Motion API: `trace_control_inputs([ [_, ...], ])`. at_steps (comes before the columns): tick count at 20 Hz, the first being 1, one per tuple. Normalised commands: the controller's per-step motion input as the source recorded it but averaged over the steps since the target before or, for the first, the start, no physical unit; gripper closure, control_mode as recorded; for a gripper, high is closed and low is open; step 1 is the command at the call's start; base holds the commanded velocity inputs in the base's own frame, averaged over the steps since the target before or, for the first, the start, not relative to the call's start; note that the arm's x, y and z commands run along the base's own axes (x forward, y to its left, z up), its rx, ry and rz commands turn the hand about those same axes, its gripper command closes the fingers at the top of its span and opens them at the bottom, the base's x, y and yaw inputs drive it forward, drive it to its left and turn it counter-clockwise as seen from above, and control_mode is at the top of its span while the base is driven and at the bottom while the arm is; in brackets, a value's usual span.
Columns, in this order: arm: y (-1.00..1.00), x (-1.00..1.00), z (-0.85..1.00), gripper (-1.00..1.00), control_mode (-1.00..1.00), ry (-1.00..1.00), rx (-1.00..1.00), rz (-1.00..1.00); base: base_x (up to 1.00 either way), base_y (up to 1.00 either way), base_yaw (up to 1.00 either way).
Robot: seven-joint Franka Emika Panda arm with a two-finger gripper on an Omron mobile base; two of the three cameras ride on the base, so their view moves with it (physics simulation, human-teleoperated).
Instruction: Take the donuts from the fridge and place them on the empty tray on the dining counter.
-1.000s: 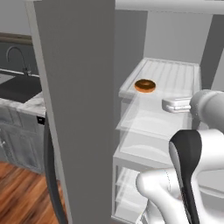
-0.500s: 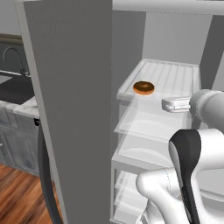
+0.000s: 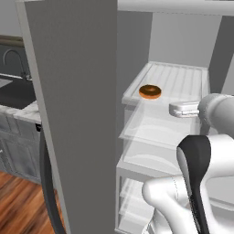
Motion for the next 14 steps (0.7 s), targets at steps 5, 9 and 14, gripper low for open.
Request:
trace_control_inputs([
  [5,0.00,-0.20,0.22,-1.00,-1.00,0.00,0.00,0.10,0.00,0.00,0.00],
  [9,0.15,0.01,0.19,-1.00,-1.00,0.06,0.00,0.12,0.00,0.00,0.00],
  [14,0.07,0.16,0.17,-1.00,-1.00,0.32,0.00,0.07,0.00,0.00,0.00],
])
